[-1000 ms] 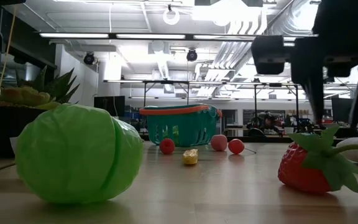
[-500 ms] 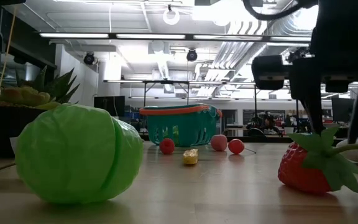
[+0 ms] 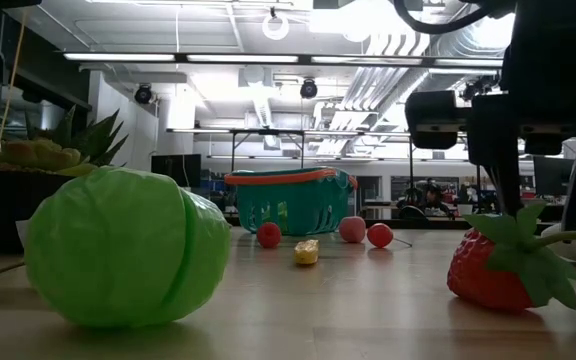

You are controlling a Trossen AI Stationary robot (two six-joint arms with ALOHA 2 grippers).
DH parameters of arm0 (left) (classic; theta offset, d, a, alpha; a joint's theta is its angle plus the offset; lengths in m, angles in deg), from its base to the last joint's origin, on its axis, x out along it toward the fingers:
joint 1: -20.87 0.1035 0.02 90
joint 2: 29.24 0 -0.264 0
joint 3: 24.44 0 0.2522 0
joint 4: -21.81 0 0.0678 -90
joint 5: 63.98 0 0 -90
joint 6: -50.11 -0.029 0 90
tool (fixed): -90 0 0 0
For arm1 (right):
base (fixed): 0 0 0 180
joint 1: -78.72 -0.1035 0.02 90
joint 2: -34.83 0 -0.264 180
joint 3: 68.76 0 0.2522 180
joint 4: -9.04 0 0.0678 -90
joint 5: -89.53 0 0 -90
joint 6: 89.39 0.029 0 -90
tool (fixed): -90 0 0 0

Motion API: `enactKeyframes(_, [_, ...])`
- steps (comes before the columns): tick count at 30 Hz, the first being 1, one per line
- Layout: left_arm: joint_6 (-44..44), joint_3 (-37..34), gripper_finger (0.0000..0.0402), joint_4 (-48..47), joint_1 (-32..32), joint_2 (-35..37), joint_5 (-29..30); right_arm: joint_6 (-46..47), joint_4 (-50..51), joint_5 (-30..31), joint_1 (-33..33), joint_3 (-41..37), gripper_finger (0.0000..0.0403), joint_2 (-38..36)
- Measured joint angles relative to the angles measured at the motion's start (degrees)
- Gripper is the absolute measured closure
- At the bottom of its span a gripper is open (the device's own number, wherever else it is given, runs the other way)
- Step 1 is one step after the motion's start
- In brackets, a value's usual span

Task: Pick and placing Produce into tupperware
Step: Put the black cherry in the green basket

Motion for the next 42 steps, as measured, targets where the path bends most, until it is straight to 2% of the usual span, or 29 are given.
enactKeyframes(42, [-0.01,0.0,0.0401,-0.22,0.0,0.02,-1.14,0.0,-1.85,-0.08,1.36,0.04,0.0299,3.69])
